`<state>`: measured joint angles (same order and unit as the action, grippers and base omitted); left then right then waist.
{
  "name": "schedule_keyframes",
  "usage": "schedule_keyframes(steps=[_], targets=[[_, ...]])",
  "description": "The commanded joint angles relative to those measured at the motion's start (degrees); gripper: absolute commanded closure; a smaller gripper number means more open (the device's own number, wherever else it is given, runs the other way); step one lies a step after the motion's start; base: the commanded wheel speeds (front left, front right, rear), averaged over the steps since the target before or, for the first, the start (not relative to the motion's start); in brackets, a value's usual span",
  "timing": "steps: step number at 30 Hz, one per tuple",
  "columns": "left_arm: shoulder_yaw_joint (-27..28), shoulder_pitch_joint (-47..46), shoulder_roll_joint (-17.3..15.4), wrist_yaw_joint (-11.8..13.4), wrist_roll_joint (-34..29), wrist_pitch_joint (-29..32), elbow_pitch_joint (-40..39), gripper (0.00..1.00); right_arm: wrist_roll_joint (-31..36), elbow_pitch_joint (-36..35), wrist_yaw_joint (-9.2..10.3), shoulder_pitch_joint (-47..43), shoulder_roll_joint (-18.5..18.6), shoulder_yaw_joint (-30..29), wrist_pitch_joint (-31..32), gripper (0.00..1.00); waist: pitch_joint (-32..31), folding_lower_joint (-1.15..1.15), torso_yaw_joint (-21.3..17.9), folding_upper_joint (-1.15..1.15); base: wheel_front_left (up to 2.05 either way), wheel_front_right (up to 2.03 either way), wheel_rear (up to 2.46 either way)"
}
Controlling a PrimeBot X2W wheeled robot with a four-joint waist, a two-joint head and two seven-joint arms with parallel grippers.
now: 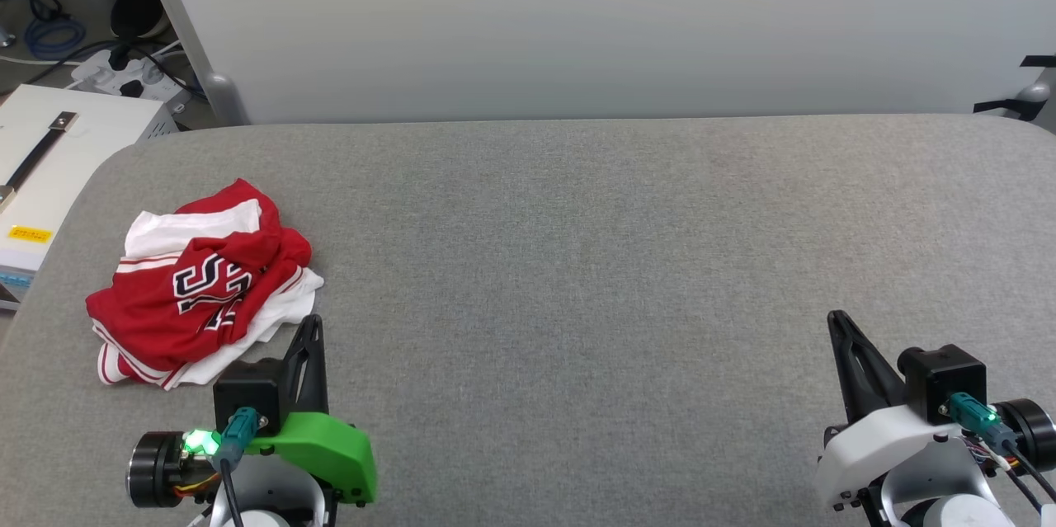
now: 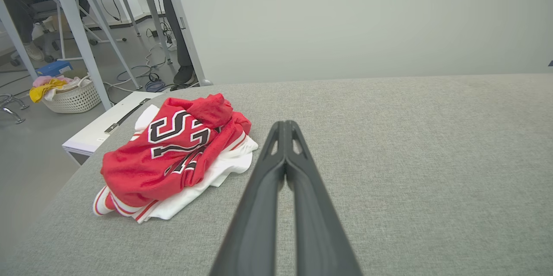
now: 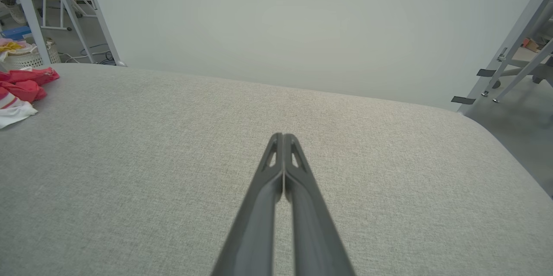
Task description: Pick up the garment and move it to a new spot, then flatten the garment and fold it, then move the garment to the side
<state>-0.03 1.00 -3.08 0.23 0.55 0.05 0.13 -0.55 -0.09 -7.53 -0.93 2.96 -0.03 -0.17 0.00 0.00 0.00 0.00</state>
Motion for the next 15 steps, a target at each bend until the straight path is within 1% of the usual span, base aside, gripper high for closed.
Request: schedule_keyframes(steps=[1, 2, 3, 7, 15], targets=[[0.03, -1.00, 0.21, -0.23, -0.55, -0.05, -0.13, 1.00, 0.55, 0.09, 0.04, 0.93, -0.08, 0.03, 0.17, 1.00, 0.00, 0.00, 0.00, 0.00, 0.00, 0.00, 0.00], [0.03, -1.00, 0.21, -0.23, -0.55, -0.05, -0.13, 1.00, 0.55, 0.09, 0.04, 0.93, -0.08, 0.03, 0.17, 1.00, 0.00, 0.00, 0.00, 0.00, 0.00, 0.00, 0.00], [-0.01, 0.00, 0.00, 0.01, 0.00, -0.01, 0.00, 0.00, 0.00, 0.00, 0.00, 0.00, 0.00, -0.02, -0.01, 0.00, 0.00, 0.00, 0.00, 0.00, 0.00, 0.00, 0.00], [-0.05, 0.07, -0.01, 0.04, 0.03, -0.03, 0.02, 0.00, -0.06, 0.00, 0.00, -0.03, 0.00, -0.07, -0.03, 0.00, 0.01, 0.00, 0.00, 0.00, 0.00, 0.00, 0.00], [-0.71, -0.01, 0.00, 1.03, 0.23, -0.98, -0.25, 0.00, -1.05, -0.48, 0.00, -0.16, -0.01, -0.80, -0.96, 0.00, 0.11, 0.00, -0.01, 0.00, 0.00, 0.00, 0.00]])
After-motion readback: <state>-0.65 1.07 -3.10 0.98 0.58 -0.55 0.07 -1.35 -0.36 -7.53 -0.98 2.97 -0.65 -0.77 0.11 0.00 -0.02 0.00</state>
